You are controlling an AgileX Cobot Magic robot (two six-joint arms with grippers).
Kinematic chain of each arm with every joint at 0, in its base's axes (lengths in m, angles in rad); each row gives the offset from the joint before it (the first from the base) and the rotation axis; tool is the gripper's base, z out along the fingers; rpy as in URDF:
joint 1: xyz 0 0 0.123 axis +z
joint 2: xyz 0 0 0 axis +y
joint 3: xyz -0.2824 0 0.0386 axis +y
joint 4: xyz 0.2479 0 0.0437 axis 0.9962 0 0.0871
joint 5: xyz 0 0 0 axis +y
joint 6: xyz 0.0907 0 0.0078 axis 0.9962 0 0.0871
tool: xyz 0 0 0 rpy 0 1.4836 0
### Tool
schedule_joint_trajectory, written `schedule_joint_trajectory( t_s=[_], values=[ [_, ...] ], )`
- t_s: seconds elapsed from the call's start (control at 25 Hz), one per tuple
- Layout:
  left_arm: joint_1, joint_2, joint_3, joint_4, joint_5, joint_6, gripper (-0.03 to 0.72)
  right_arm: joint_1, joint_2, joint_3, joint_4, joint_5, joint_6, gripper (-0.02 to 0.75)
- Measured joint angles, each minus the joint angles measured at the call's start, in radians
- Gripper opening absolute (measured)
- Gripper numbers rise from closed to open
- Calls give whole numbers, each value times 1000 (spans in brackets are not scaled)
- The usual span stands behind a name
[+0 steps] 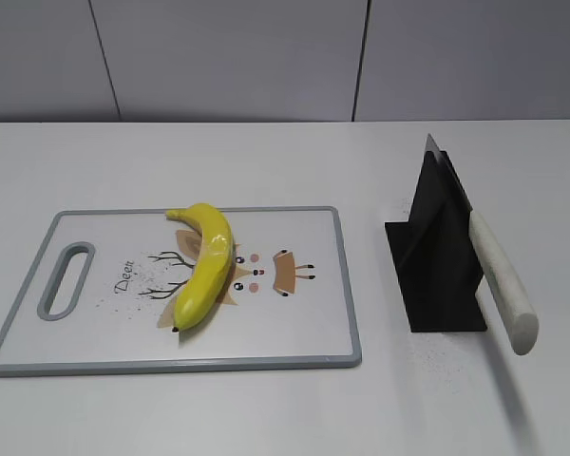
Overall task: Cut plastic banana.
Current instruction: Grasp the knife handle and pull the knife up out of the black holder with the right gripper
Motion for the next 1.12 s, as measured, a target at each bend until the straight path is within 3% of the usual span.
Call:
schedule_joint_trajectory(
  t_s=[1.12],
  values=[
    [1, 0, 0, 0, 0, 0, 593, 0, 0, 0, 0, 0, 0, 574]
  ],
)
